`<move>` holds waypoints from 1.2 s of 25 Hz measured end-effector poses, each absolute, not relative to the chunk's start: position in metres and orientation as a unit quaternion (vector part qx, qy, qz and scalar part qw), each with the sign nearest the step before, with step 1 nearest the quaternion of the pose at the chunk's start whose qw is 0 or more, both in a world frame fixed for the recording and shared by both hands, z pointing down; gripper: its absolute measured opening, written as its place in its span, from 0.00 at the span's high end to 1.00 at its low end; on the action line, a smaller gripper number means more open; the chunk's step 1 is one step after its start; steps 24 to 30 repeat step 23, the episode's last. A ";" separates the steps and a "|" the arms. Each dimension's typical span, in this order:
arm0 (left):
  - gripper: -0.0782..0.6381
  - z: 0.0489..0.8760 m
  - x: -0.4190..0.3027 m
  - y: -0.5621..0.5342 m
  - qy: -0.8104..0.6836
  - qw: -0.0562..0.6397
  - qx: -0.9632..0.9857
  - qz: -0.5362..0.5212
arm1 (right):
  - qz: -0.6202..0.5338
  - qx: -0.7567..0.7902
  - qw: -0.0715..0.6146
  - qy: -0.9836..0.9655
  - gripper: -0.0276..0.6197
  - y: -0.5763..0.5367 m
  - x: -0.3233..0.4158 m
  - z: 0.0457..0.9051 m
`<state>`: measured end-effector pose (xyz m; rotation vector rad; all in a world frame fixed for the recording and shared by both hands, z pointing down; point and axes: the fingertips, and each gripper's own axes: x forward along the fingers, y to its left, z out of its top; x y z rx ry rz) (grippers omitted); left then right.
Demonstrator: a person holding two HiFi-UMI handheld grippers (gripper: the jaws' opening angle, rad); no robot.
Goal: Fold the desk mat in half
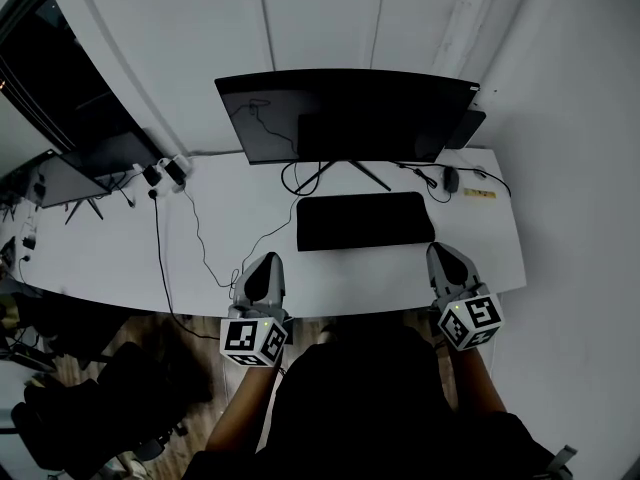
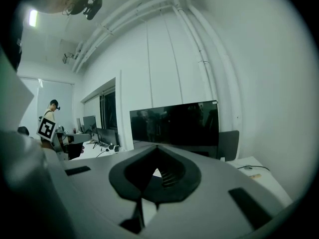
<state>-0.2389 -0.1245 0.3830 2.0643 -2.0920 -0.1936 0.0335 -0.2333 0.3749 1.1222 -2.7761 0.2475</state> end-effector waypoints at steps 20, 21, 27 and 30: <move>0.86 0.391 -0.238 -0.127 -0.690 0.100 0.715 -0.049 | 0.104 0.379 0.063 -0.917 0.96 -0.226 0.032 0.384; 0.86 0.392 -0.238 -0.127 -0.690 0.102 0.715 -0.050 | 0.102 0.378 0.064 -0.918 0.96 -0.225 0.030 0.384; 0.86 0.395 -0.238 -0.126 -0.690 0.105 0.714 -0.052 | 0.099 0.375 0.066 -0.919 0.96 -0.224 0.028 0.384; 0.86 0.395 -0.238 -0.126 -0.690 0.105 0.714 -0.052 | 0.099 0.375 0.066 -0.919 0.96 -0.224 0.028 0.384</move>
